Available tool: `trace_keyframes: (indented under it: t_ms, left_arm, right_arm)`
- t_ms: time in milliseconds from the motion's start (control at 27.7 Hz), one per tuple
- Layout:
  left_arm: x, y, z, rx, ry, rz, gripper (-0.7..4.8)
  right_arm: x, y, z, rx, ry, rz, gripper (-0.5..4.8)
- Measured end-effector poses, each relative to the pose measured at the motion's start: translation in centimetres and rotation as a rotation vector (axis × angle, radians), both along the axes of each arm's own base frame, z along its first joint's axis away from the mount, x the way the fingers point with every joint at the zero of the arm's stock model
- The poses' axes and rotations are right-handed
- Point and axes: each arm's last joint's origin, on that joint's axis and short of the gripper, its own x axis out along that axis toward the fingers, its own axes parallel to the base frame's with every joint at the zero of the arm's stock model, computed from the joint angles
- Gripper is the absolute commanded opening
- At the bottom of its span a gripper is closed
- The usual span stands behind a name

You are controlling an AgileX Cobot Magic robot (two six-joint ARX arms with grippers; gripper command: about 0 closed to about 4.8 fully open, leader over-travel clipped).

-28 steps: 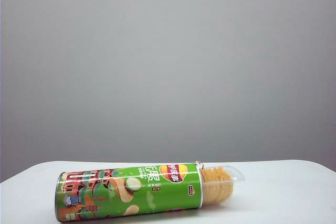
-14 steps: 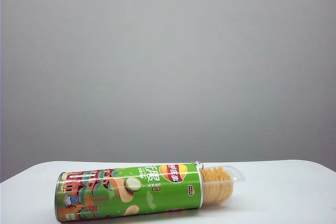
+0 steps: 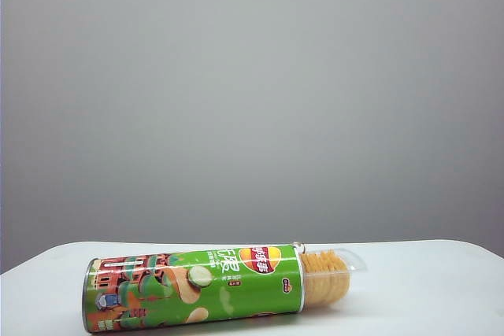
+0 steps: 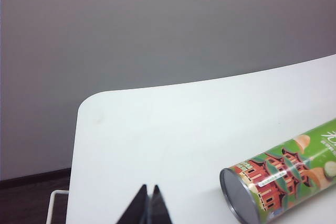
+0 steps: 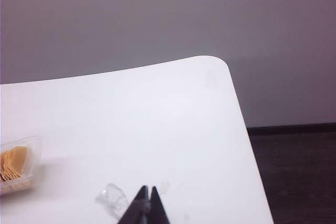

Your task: Pick up the green tub of chips from the desk, pull out the transparent container with the chips inside partially, and then place the chips back on the desk.

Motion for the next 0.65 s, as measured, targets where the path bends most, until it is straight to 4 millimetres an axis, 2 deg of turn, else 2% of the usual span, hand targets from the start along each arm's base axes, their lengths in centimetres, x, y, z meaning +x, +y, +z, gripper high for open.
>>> trace_keyframes:
  t_ms: [252,433,649]
  left_arm:
    - [0.0,0.0,0.0,0.004,-0.001,-0.001,-0.05]
    - [0.0,0.0,0.01,0.004,-0.002,-0.001,-0.05]
    - [0.0,0.0,0.01,0.004,-0.002,-0.001,-0.05]
  right_arm:
    - [0.01,0.01,0.05,0.063,-0.004,-0.015,-0.05]
    - [0.18,0.05,0.88,0.084,-0.089,-0.013,-0.05]
    - [0.15,0.04,0.69,0.079,-0.071,-0.014,-0.05]
